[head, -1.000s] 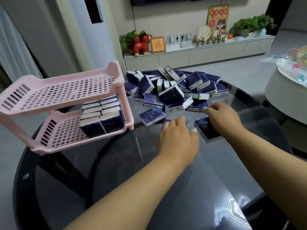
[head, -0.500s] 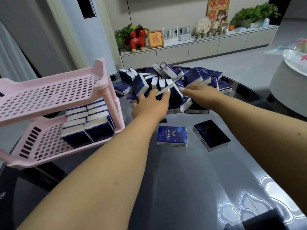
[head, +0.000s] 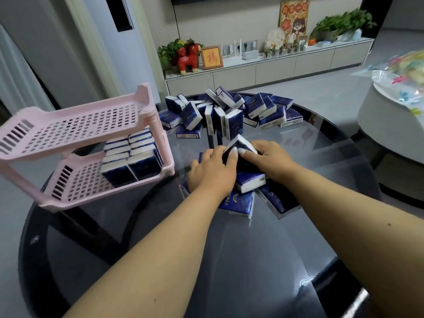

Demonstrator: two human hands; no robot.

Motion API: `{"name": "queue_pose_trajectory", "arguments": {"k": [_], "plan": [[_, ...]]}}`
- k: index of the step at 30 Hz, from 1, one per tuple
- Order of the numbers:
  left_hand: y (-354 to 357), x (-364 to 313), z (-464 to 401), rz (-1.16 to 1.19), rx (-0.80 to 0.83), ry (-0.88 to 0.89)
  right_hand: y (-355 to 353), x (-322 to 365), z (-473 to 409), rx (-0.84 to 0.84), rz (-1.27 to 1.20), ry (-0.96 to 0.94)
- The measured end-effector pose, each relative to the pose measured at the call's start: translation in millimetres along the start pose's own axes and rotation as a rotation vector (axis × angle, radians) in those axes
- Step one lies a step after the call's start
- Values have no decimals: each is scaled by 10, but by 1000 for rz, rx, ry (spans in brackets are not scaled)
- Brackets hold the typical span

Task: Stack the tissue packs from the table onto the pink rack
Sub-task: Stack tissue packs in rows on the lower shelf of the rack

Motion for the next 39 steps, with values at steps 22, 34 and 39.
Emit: {"name": "queue_pose_trajectory", "arguments": {"k": [22, 34, 39], "plan": [[-829, 740, 1661, 31, 40, 33, -395, 727, 1281, -65, -608, 264], [-862, 789, 1757, 1614, 151, -407, -56, 1210, 1331, 53, -893, 189], [-759, 668, 1819, 1714, 287, -368, -277, 1662, 1528, -331, -195, -356]]}}
Point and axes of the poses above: each hand's wrist, its own z-axis away from the middle knuckle, its own y-axis out of the palm, x = y × z, the point moved 8 cm from there along -z, towards the middle knuckle, and after that the axes turned 11 degrees about z, right-handed, at the moved point
